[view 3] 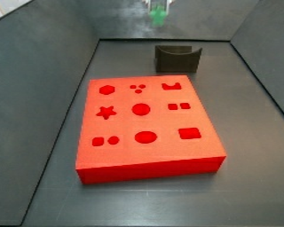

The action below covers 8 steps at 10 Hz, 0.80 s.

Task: Pick up the star object. Move up. Place the star object on the fixture. Regrasp the star object. Move to above the board. Insert the star object.
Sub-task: Place the star object on the fixture.

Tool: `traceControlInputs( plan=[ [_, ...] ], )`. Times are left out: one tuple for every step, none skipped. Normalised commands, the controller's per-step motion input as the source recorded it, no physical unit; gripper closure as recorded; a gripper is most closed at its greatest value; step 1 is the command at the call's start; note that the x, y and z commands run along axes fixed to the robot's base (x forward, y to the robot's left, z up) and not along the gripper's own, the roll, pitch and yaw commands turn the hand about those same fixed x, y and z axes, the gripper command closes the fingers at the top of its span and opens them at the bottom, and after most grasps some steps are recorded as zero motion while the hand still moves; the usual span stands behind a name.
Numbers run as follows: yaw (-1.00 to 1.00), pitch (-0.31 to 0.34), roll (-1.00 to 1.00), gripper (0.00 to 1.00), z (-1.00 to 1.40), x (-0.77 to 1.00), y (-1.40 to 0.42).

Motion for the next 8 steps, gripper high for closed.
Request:
traceControlInputs(
  plan=[
    [0.08,-0.031,-1.00,1.00,0.27,1.00,0.27],
    [0.07,-0.003,-1.00,1.00,0.14,0.86,0.18],
    [0.06,0.022,-1.00,1.00,0.08,0.77,0.12],
    [0.05,0.048,-1.00,1.00,0.04,0.69,0.09],
    [0.03,0.080,-1.00,1.00,0.01,0.58,0.07],
    [0.01,0.109,-1.00,1.00,0.00,0.49,0.06],
    [-0.01,0.116,-0.89,1.00,0.00,0.43,0.06],
    [-0.05,0.118,-0.67,1.00,-0.01,0.32,0.05]
  ],
)
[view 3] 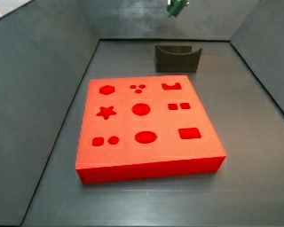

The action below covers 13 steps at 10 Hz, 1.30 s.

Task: Pick up the star object. Move up. Place the star object on the fixture. Regrasp the star object. Move to above the board. Insert the star object.
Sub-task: Place the star object on the fixture.

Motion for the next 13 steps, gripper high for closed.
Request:
traceControlInputs(
  plan=[
    [-0.08,0.114,-0.45,1.00,-0.02,0.21,0.05],
    [-0.09,0.105,-0.29,1.00,-0.02,0.13,0.05],
    [-0.08,0.239,-1.00,1.00,-1.00,0.12,0.13],
    [-0.11,0.210,-1.00,1.00,-1.00,0.13,0.14],
    [-0.14,0.207,-0.92,1.00,-1.00,0.13,0.14],
    [-0.17,0.188,-0.72,1.00,-1.00,0.15,0.14],
    [-0.19,0.152,-0.56,1.00,-1.00,0.16,0.14],
    [-0.20,0.099,-0.34,1.00,-1.00,0.16,0.14],
    [-0.20,0.073,-0.26,1.00,-1.00,0.17,0.13],
    [-0.18,0.027,-0.19,1.00,-1.00,0.18,0.14],
    [-0.17,-0.002,-0.18,1.00,-0.82,0.16,0.12],
    [-0.15,-0.021,-0.17,1.00,-0.63,0.13,0.10],
    [-0.13,-0.033,-0.15,1.00,-0.45,0.10,0.08]
  ],
)
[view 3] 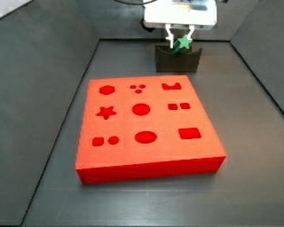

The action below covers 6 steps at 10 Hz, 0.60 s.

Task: Pick up the star object. Move up. Place the star object on the fixture. Regrasp the star object. Move to above the board. Insert the star object.
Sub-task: Place the star object on the fixture, then regrasp the star object.

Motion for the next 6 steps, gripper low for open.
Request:
traceControlInputs(
  plan=[
    [-0.09,-0.054,-0.12,1.00,-0.37,0.07,0.07],
    [-0.08,-0.054,-0.12,1.00,-0.37,0.06,0.07],
    [-0.06,-0.054,-0.12,1.00,-0.37,0.06,0.07],
    [-0.06,-0.054,-0.12,1.00,-0.37,0.06,0.07],
    [0.00,0.000,0.00,0.00,0.00,0.00,0.00],
    [0.00,-0.015,0.06,0.00,1.00,0.00,0.00]
  ],
)
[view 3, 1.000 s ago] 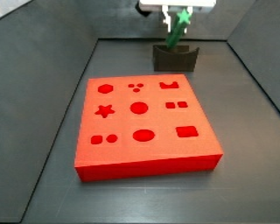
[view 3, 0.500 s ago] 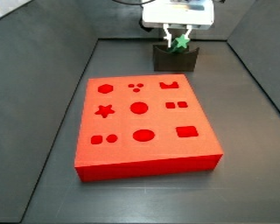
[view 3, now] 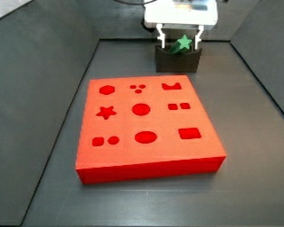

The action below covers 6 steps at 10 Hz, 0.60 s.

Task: Pick up the star object. Move up. Place the star object on the fixture. Regrasp the star object. Move to above the board. Insert the star object.
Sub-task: Regrasp the star object.

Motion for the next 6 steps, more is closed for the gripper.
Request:
traceControlInputs(
  plan=[
    [0.01,-0.010,0.07,0.00,1.00,-0.01,0.00],
    [0.02,0.003,0.07,0.00,1.00,-0.03,0.00],
    [0.03,0.014,0.07,0.00,1.00,-0.03,0.00],
    [0.03,0.039,0.07,0.00,1.00,-0.04,0.00],
    [0.02,0.060,0.06,0.00,0.88,-0.03,0.00],
    [0.02,0.071,0.06,0.00,0.76,-0.03,0.00]
  ],
)
